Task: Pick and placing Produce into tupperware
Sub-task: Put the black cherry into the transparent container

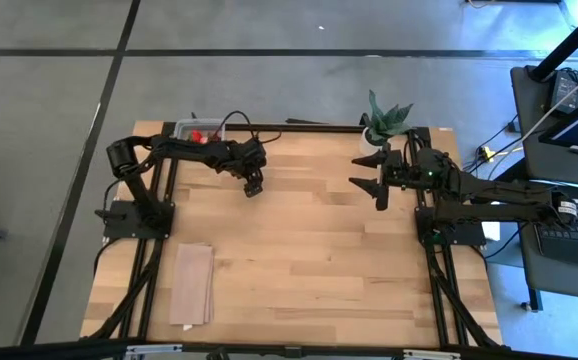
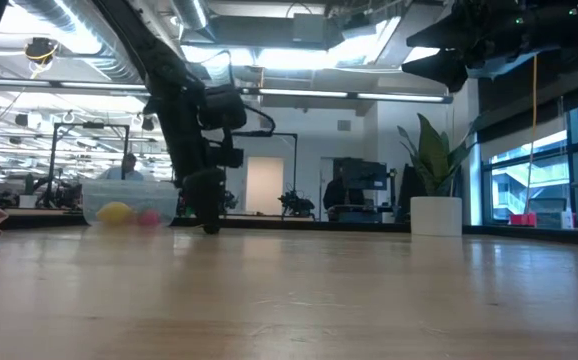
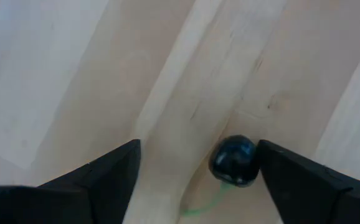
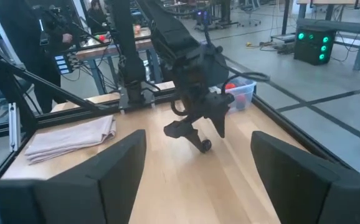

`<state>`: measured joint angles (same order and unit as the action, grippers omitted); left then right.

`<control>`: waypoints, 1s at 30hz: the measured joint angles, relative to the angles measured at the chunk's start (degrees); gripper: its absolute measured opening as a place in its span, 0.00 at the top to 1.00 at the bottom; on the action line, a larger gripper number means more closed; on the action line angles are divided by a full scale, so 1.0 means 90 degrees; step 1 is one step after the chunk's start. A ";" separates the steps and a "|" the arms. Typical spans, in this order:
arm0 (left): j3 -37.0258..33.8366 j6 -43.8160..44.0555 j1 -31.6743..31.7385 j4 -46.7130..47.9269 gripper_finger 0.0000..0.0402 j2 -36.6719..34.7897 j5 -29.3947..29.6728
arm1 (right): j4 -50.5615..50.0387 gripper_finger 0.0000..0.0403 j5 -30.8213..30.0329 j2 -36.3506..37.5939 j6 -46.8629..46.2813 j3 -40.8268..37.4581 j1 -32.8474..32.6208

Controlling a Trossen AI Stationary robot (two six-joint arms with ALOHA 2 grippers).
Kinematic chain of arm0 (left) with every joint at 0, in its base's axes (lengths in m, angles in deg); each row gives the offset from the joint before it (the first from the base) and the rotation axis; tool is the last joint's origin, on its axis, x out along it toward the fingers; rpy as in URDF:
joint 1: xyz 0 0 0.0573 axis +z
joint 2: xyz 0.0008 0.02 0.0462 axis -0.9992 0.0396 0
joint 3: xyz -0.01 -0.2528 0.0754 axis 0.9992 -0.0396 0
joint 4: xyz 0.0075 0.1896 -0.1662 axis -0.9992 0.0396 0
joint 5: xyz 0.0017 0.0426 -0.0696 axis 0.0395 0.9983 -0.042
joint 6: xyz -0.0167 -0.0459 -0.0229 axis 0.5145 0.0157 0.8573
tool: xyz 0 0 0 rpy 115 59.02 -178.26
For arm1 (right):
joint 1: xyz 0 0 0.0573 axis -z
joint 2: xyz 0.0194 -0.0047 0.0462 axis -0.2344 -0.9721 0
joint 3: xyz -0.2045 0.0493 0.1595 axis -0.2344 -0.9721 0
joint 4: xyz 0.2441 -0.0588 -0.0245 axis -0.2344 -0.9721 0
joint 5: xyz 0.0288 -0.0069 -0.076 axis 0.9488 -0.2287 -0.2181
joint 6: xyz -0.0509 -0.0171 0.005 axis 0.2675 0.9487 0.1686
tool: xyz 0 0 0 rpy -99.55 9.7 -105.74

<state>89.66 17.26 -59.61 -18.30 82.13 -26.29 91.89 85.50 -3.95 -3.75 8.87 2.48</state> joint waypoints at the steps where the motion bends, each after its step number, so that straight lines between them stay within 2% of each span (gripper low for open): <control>1: 0.0002 0.0075 0.0000 -0.0007 0.22 0.0046 -0.0033 | 0.0000 0.28 0.0001 0.0000 0.0000 -0.0002 -0.0001; 11: 0.0013 0.0261 0.0000 -0.0039 0.24 0.0111 -0.0064 | -0.0029 0.28 0.0001 0.0000 0.0017 0.0000 -0.0002; 30: 0.0010 0.0329 -0.0012 0.0075 0.50 0.0126 -0.0313 | -0.0036 0.28 0.0001 0.0000 0.0001 0.0000 -0.0002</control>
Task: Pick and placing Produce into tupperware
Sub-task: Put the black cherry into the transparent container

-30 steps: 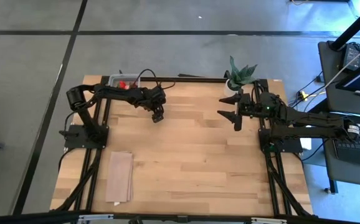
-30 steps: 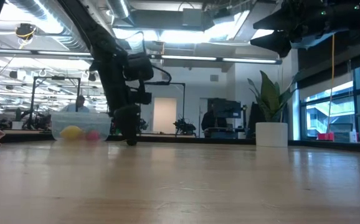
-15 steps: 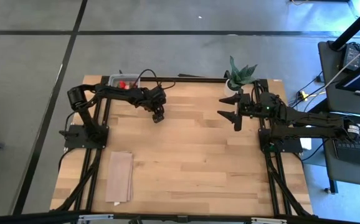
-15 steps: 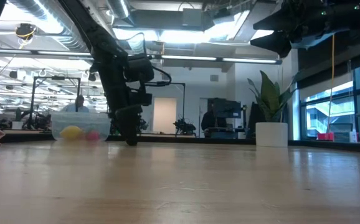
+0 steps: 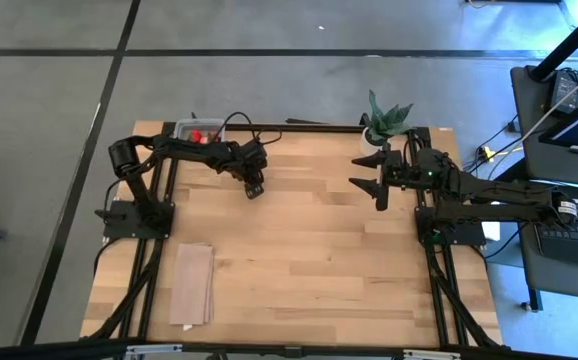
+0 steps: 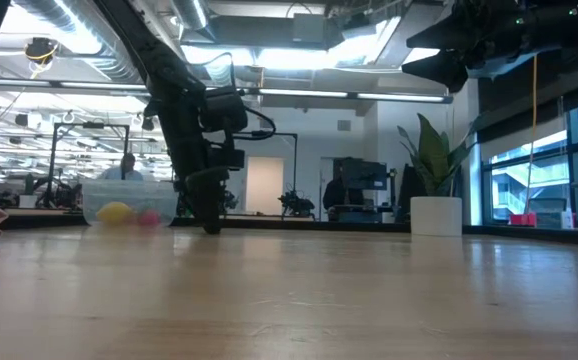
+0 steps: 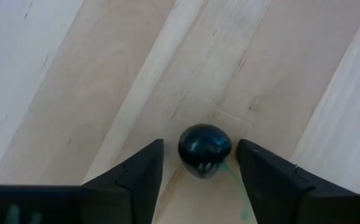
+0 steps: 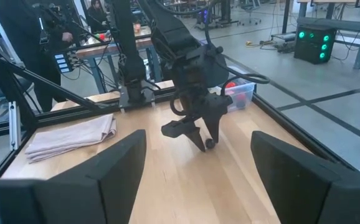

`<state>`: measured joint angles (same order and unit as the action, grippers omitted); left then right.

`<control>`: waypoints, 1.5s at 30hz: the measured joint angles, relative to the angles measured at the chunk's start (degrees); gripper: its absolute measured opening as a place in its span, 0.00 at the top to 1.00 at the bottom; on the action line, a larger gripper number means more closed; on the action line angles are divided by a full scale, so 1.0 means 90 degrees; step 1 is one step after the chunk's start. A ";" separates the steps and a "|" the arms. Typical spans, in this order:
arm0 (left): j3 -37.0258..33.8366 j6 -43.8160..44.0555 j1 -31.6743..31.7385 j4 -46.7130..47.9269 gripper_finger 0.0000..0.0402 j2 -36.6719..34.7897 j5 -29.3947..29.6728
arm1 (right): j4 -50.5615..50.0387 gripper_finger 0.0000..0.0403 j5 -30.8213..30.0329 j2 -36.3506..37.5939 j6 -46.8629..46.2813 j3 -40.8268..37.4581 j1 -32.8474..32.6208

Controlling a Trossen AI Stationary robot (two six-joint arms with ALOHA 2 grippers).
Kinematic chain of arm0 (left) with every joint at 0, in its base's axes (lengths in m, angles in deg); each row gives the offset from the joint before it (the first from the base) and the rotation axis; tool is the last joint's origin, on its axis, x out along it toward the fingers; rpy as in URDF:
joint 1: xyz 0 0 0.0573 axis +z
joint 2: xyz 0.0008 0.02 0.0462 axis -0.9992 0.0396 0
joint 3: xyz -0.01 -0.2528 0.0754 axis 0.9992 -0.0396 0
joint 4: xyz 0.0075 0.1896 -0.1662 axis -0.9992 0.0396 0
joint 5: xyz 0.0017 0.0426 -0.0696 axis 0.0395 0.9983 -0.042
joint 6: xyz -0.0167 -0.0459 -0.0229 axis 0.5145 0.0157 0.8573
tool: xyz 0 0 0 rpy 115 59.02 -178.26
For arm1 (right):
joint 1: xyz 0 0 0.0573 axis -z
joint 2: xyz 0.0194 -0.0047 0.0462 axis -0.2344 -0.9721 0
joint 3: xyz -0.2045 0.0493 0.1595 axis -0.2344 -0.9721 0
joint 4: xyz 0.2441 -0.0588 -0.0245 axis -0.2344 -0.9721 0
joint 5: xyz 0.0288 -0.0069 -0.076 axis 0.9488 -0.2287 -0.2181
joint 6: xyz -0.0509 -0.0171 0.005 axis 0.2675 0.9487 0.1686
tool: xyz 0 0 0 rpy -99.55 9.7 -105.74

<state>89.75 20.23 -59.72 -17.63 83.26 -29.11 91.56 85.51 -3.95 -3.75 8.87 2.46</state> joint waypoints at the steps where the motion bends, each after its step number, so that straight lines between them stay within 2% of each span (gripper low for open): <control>1: -0.0002 0.0000 0.0000 0.0003 0.51 0.0000 -0.0005 | 0.0000 0.28 0.0000 0.0000 -0.0001 0.0000 0.0000; 18: -0.0005 -0.0007 0.0000 0.0015 0.73 0.0000 -0.0093 | -0.0001 0.28 0.0002 0.0000 -0.0003 0.0000 0.0000; 26: -0.0005 -0.0006 0.0002 0.0011 0.70 0.0004 -0.0093 | -0.0002 0.28 0.0002 0.0002 -0.0006 0.0000 0.0000; 30: -0.0001 -0.0005 0.0007 0.0032 0.74 -0.0039 -0.0147 | -0.0002 0.28 0.0002 0.0002 -0.0006 0.0000 0.0000; 35: 0.0422 -0.0005 0.0018 0.0656 0.75 -0.0425 -0.0197 | -0.0002 0.28 0.0002 0.0002 -0.0005 0.0000 0.0000; 39: 0.0965 -0.0035 0.0056 0.1298 0.74 -0.0978 0.0455 | -0.0002 0.28 0.0004 0.0002 -0.0003 0.0000 0.0000; 45: 0.1950 -0.0061 0.0260 0.2591 0.72 -0.1885 0.2364 | -0.0002 0.28 0.0002 0.0002 -0.0003 0.0000 0.0000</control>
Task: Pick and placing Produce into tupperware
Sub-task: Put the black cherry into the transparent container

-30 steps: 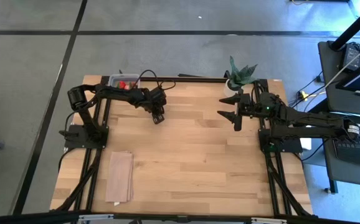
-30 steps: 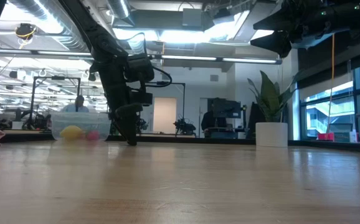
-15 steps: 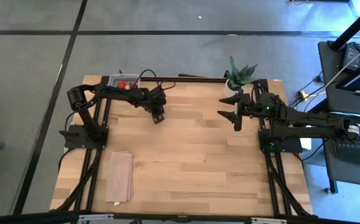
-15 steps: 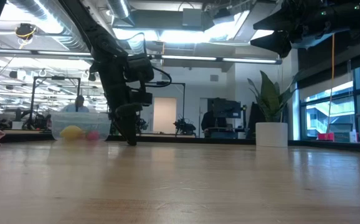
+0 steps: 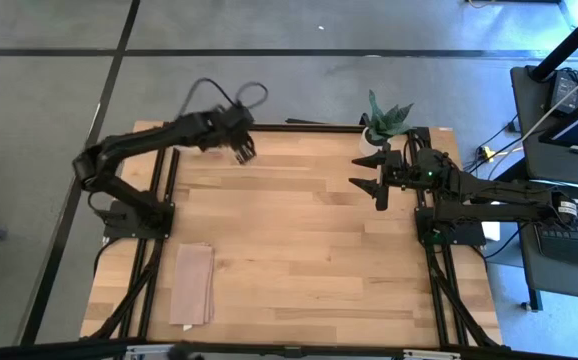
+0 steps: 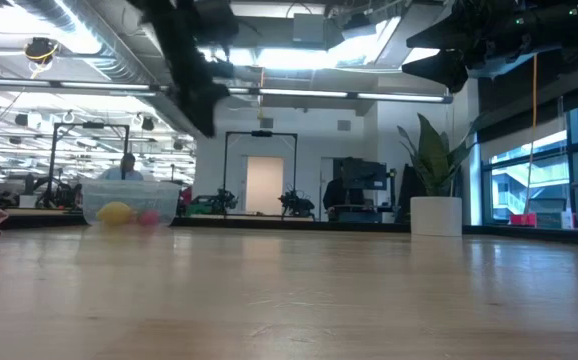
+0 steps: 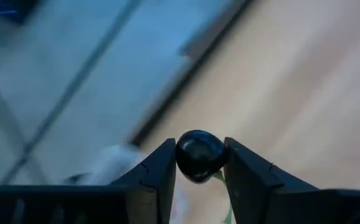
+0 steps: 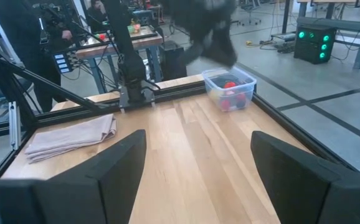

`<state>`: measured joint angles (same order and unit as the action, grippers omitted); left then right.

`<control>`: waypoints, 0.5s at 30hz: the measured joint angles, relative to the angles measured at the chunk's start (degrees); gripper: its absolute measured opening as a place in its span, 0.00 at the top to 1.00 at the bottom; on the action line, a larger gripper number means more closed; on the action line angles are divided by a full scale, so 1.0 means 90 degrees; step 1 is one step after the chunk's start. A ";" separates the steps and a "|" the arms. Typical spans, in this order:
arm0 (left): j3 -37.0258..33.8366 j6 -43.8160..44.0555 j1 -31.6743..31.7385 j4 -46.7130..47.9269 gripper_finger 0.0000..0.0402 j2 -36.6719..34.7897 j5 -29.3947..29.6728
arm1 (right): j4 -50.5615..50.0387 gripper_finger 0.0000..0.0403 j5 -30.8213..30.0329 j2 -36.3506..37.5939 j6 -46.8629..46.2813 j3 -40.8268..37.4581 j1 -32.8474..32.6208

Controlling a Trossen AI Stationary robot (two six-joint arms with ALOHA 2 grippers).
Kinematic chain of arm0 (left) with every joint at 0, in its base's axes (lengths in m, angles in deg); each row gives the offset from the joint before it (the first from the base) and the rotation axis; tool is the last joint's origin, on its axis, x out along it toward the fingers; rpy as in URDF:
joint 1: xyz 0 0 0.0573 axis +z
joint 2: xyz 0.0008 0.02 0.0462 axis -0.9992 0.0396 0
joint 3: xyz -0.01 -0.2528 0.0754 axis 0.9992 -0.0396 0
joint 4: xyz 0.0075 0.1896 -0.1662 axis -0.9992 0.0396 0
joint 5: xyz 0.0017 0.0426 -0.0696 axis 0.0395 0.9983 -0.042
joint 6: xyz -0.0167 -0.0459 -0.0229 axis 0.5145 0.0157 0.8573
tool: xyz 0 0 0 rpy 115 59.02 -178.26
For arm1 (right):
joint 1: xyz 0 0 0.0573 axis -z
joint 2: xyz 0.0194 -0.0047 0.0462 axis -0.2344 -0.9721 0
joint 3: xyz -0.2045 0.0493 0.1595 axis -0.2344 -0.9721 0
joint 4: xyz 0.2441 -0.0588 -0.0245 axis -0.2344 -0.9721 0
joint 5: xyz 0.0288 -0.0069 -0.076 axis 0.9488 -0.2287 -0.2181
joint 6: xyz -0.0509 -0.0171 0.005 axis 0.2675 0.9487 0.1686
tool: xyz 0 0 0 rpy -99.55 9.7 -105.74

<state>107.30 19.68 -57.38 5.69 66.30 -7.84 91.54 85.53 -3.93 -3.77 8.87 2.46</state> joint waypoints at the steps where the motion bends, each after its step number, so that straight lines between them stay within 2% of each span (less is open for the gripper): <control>1: 0.0135 0.0004 0.0074 0.0206 0.73 -0.0100 0.0285 | 0.0002 0.28 0.0000 0.0000 -0.0002 0.0000 0.0000; 3: 0.0372 0.0085 0.0303 0.0562 0.75 -0.0325 0.0594 | 0.0002 0.28 0.0000 0.0000 -0.0010 0.0000 0.0000; 5: 0.0507 0.0300 0.0603 0.0835 0.75 -0.0521 0.0641 | 0.0002 0.28 0.0000 0.0000 -0.0010 0.0000 0.0000; 10: 0.0557 0.1324 0.1517 0.1724 0.71 -0.0598 0.0443 | 0.0007 0.28 0.0000 0.0000 -0.0020 0.0000 0.0000; 15: 0.0301 0.1562 0.2086 0.1911 0.70 -0.0392 0.0275 | 0.0021 0.28 -0.0002 0.0000 -0.0015 0.0000 0.0000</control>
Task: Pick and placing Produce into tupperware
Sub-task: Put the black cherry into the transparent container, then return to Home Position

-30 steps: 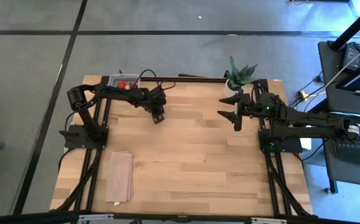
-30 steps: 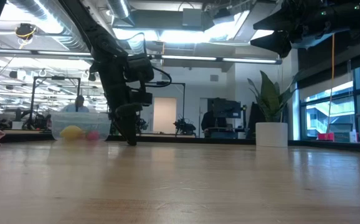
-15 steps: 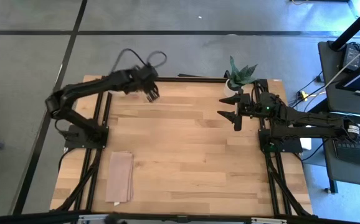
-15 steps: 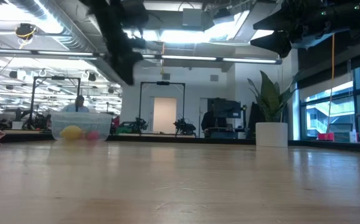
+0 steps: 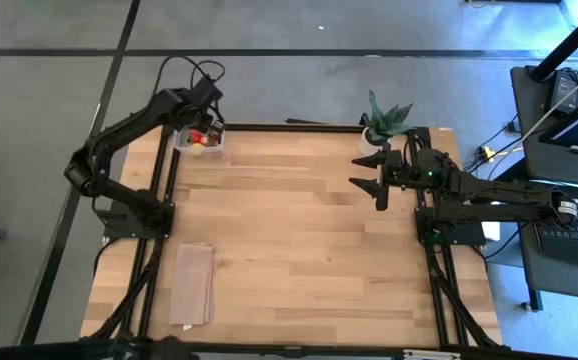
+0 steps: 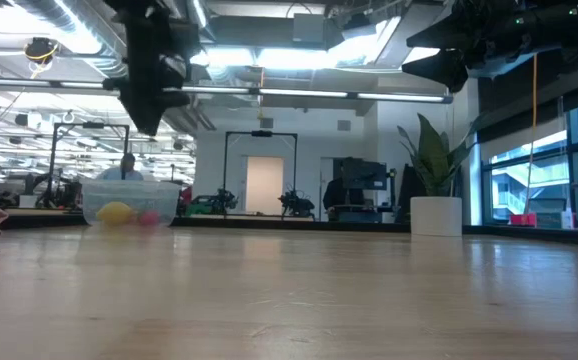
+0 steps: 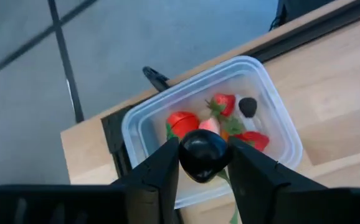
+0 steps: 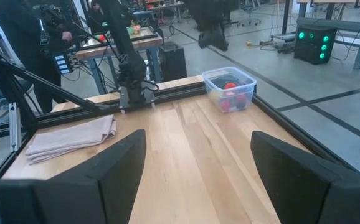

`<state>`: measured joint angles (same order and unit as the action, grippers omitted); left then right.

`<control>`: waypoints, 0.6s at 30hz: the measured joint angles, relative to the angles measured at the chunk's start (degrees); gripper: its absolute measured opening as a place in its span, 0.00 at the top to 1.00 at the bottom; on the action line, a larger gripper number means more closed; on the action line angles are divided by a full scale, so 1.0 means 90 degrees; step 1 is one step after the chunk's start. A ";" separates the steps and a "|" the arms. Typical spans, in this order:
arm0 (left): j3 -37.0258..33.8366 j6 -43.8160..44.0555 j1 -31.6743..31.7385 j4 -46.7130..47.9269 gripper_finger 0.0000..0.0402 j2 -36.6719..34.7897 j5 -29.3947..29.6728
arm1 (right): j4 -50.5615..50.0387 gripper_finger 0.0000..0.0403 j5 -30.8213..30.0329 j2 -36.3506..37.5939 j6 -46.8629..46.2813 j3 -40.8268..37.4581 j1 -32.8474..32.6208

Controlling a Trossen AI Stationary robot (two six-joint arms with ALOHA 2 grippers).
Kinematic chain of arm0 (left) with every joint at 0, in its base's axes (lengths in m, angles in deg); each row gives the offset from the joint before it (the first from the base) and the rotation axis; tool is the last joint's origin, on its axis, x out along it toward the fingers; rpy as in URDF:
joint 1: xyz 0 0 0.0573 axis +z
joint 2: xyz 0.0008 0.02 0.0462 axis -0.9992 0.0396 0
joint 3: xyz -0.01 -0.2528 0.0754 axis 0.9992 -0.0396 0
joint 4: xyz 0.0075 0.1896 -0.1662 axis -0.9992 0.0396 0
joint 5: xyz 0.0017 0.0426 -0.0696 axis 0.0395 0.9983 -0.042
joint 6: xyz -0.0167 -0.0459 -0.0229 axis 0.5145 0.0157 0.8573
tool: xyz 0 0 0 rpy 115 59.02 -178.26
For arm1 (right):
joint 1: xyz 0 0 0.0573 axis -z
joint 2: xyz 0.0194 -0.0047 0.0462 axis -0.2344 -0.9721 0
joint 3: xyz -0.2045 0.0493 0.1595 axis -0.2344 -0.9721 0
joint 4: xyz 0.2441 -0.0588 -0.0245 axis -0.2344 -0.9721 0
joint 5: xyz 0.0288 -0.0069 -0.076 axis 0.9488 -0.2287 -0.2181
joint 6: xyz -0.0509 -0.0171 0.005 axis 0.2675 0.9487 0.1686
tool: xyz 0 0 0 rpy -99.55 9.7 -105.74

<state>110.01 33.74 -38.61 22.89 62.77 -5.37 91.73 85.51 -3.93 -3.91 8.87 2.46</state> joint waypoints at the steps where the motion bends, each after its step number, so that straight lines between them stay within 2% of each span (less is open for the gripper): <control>1: -0.0056 0.0002 0.0061 -0.0066 0.71 0.0047 -0.0034 | 0.0007 0.28 0.0000 0.0000 0.0000 0.0000 0.0000; 7: -0.0460 0.0145 0.0361 -0.0713 0.75 0.0505 -0.0585 | 0.0011 0.28 0.0000 0.0000 0.0005 0.0000 0.0000; 13: -0.0691 0.0164 0.0447 -0.0867 0.65 0.1161 -0.0757 | 0.0011 0.28 0.0002 0.0000 -0.0037 0.0000 0.0000; 18: -0.0702 0.0125 0.0403 -0.0866 0.62 0.1464 -0.0762 | 0.0008 0.28 0.0000 0.0000 -0.0033 0.0000 0.0000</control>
<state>103.70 34.86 -34.98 15.09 75.95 -12.22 91.80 85.51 -3.93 -4.20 8.87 2.46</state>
